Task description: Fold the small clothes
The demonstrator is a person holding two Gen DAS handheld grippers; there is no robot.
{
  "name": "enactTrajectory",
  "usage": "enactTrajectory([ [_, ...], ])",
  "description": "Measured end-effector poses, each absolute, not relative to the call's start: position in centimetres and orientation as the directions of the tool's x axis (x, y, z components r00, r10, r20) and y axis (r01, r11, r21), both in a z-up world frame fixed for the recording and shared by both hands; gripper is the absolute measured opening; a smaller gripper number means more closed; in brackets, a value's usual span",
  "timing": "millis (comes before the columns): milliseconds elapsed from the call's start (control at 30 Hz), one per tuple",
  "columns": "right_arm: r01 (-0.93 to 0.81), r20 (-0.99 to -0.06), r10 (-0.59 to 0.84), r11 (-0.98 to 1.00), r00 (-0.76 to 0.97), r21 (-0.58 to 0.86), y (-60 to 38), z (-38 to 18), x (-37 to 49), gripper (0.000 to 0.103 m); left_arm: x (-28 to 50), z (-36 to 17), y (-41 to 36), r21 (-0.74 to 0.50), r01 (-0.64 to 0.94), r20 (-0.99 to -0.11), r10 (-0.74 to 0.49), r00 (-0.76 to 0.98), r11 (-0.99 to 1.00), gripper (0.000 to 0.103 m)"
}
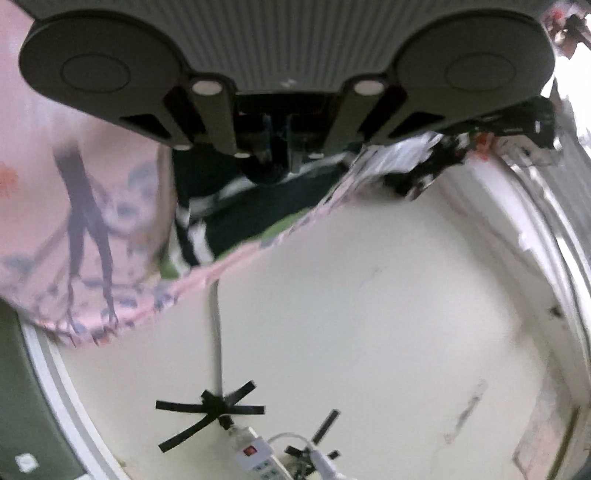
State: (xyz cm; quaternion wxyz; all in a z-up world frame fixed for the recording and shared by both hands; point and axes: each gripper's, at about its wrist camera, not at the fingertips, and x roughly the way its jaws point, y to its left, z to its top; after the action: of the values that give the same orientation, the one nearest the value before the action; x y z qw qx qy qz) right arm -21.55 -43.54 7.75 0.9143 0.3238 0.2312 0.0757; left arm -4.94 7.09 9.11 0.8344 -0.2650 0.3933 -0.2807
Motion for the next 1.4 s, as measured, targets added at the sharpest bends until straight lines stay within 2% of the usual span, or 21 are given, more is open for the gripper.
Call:
enactTrajectory([
  [67, 0.104, -0.398, 0.203, 0.772, 0.894, 0.627, -44.8, 6.4, -17.9, 0.013, -1.0, 8.2, 5.2, -0.634, 0.194, -0.547, -0.611, 0.573, 0.749, 0.020],
  [100, 0.175, -0.436, 0.130, 0.787, 0.890, 0.592, -45.2, 5.6, -16.2, 0.036, 0.4, 7.7, 4.4, -0.602, 0.163, -0.578, -0.568, 0.586, 0.782, 0.037],
  [133, 0.228, -0.477, 0.086, 0.795, 0.875, 0.562, -45.2, 5.0, -15.4, 0.049, 1.2, 7.2, 3.9, -0.564, 0.140, -0.609, -0.524, 0.596, 0.814, 0.042],
  [167, 0.252, -0.501, 0.075, 0.794, 0.862, 0.553, -45.3, 4.5, -15.3, 0.056, 1.5, 6.6, 3.7, -0.535, 0.118, -0.632, -0.488, 0.602, 0.837, 0.042],
  [233, 0.183, -0.474, 0.151, 0.789, 0.867, 0.586, -45.4, 3.6, -16.5, 0.055, 1.0, 5.7, 4.1, -0.508, 0.148, -0.638, -0.486, 0.598, 0.849, 0.049],
  [300, 0.185, -0.500, 0.158, 0.800, 0.852, 0.570, -44.9, 2.7, -18.2, 0.056, 0.1, 4.6, 4.5, -0.467, 0.160, -0.664, -0.464, 0.587, 0.870, 0.055],
  [367, 0.169, -0.519, 0.176, 0.818, 0.837, 0.550, -43.9, 2.0, -19.3, 0.056, -0.5, 3.6, 4.4, -0.464, 0.186, -0.682, -0.483, 0.549, 0.866, 0.055],
  [433, 0.147, -0.538, 0.212, 0.824, 0.816, 0.548, -42.8, 1.2, -19.8, 0.049, -1.0, 2.7, 3.6, -0.462, 0.220, -0.700, -0.506, 0.503, 0.859, 0.051],
  [500, 0.141, -0.557, 0.178, 0.865, 0.811, 0.481, -41.1, 1.1, -20.1, 0.003, -1.5, 1.9, 2.2, -0.416, 0.262, -0.733, -0.492, 0.470, 0.871, 0.018],
  [533, 0.147, -0.563, 0.140, 0.889, 0.814, 0.433, -40.6, 1.5, -20.2, 0.003, -1.9, 1.6, 1.6, -0.375, 0.279, -0.753, -0.466, 0.464, 0.884, 0.008],
  [600, 0.179, -0.572, 0.073, 0.911, 0.817, 0.372, -40.7, 1.9, -20.5, 0.000, -2.9, 1.4, 1.8, -0.313, 0.293, -0.768, -0.422, 0.482, 0.904, 0.008],
  [700, 0.198, -0.635, 0.071, 0.918, 0.769, 0.343, -41.6, 1.3, -20.0, 0.000, -3.4, 1.4, 3.6, -0.376, 0.267, -0.768, -0.459, 0.447, 0.887, 0.008],
  [733, 0.182, -0.650, 0.092, 0.922, 0.754, 0.341, -41.8, 1.5, -19.5, 0.000, -3.5, 1.6, 3.7, -0.376, 0.267, -0.772, -0.459, 0.439, 0.887, 0.012],
  [767, 0.159, -0.660, 0.111, 0.928, 0.743, 0.336, -42.1, 2.0, -18.9, 0.011, -3.4, 2.0, 3.7, -0.364, 0.267, -0.782, -0.449, 0.432, 0.892, 0.013],
  [800, 0.135, -0.650, 0.124, 0.933, 0.750, 0.334, -42.6, 3.0, -18.3, 0.031, -3.0, 2.7, 3.4, -0.351, 0.267, -0.792, -0.437, 0.426, 0.897, 0.017],
  [867, 0.106, -0.583, 0.116, 0.937, 0.804, 0.332, -43.8, 5.8, -17.1, 0.048, -2.3, 5.1, 3.8, -0.340, 0.284, -0.769, -0.439, 0.465, 0.897, 0.032],
  [967, 0.052, -0.547, 0.161, 0.934, 0.821, 0.352, -45.3, 9.0, -12.3, 0.050, 1.0, 9.3, 2.6, -0.302, 0.319, -0.702, -0.436, 0.563, 0.899, 0.041],
  [1033, 0.002, -0.548, 0.224, 0.925, 0.806, 0.380, -45.9, 9.5, -7.2, 0.057, 4.7, 11.3, -0.2, -0.281, 0.382, -0.659, -0.467, 0.590, 0.880, 0.057],
  [1133, -0.019, -0.597, 0.298, 0.904, 0.745, 0.426, -46.3, 8.4, 1.0, 0.059, 11.7, 11.2, -5.4, -0.291, 0.474, -0.638, -0.538, 0.551, 0.831, 0.074],
  [1300, -0.013, -0.706, 0.310, 0.920, 0.637, 0.392, -45.0, 4.0, 11.9, 0.066, 22.7, 5.3, -12.7, -0.283, 0.449, -0.745, -0.488, 0.454, 0.848, 0.074],
  [1400, -0.006, -0.747, 0.310, 0.926, 0.589, 0.379, -44.7, 1.0, 15.4, 0.068, 25.9, 1.8, -14.6, -0.293, 0.424, -0.779, -0.471, 0.413, 0.857, 0.075],
])
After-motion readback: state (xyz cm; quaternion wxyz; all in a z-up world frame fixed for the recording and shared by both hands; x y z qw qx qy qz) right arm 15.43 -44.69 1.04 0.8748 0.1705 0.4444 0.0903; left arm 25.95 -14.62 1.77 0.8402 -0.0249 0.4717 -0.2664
